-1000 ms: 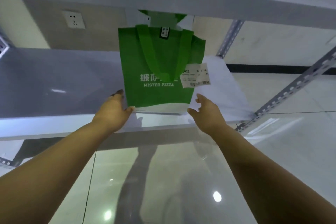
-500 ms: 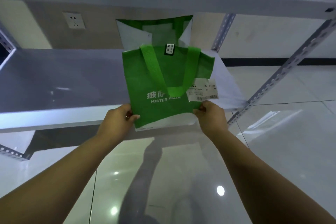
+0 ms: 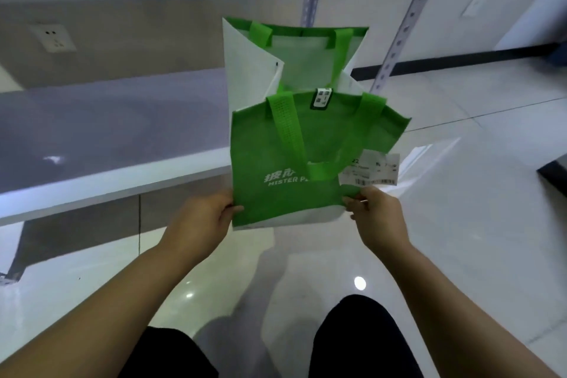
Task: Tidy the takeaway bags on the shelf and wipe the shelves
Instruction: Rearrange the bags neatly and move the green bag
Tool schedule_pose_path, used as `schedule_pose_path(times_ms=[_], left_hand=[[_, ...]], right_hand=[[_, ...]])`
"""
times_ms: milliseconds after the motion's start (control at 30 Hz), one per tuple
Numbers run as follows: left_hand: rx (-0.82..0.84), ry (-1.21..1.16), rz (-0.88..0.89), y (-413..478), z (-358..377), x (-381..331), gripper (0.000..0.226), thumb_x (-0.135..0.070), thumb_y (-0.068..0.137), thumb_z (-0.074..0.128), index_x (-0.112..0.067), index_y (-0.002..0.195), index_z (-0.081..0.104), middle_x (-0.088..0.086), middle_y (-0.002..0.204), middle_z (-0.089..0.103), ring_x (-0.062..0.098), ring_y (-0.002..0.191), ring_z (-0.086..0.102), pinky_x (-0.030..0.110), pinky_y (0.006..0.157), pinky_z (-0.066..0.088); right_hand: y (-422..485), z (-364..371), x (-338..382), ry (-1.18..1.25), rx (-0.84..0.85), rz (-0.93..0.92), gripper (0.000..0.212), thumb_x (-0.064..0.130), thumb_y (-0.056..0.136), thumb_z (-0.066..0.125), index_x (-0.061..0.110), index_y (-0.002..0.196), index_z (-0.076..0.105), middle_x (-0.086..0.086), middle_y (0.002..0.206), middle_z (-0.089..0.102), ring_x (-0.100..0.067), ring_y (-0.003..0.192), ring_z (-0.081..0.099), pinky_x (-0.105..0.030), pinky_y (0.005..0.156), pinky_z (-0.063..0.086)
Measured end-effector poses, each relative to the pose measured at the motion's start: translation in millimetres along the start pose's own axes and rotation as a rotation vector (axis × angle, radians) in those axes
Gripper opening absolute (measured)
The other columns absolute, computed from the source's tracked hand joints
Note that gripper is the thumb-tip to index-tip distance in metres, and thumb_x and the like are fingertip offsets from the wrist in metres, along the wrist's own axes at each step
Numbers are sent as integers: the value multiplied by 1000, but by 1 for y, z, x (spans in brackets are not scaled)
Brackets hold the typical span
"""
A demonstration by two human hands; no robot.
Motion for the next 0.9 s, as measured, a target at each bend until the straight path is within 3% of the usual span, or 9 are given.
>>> schedule_pose_path(times_ms=[100,233,300,400,567,767,900], left_hand=[[-9,-5,79,6,-6,-31,19,-14,89,59,-17,105,70,8,87,73,29,75,64,29,59,45],[-59,3,192,17,-28,-76,16,-14,90,58,-12,100,70,7,90,72,27,78,63,30,63,47],[-79,3,213,24,-43,-95,17,-17,91,56,-10,99,69,9,91,71,29,80,63,36,67,50],[-122,6,268,34,-69,-125,18,-16,92,55,-8,100,68,11,96,70,30,83,62,39,69,50],[-193,30,330,49,-118,-164,22,-22,93,52,-9,103,66,8,101,70,28,87,61,40,72,50],[-287,-22,334,66,-187,-200,18,-23,90,58,-11,77,54,4,70,63,23,67,60,37,61,49],[-367,-42,352,73,-230,-217,19,-19,87,63,-13,72,52,2,64,62,22,62,59,40,60,49]], right_hand=[[-4,-33,-2,56,-80,-2,6,15,88,61,15,84,64,-8,87,67,-31,79,64,-42,70,55],[-2,-76,14,120,-164,-60,10,12,89,59,8,95,66,-3,87,65,-31,83,64,-45,74,55],[1,-97,29,127,-201,-112,8,11,90,58,17,90,64,-4,90,66,-29,81,64,-43,72,55],[4,-129,57,132,-250,-205,31,10,91,56,37,77,51,5,87,64,-22,78,64,-35,67,55],[6,-177,112,145,-314,-381,29,8,92,53,36,83,52,8,92,62,-14,83,60,-29,66,55],[14,-224,180,157,-393,-511,19,18,92,53,32,80,54,8,84,63,-8,77,60,-22,57,50],[18,-250,222,170,-439,-571,12,19,92,55,26,82,58,6,80,62,-10,71,60,-26,52,53]])
Point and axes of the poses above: each hand's wrist, its own y-axis towards the middle knuckle, its own z-axis out of the palm, x = y × z, the point moved 9 cm from there along y, towards the middle knuckle
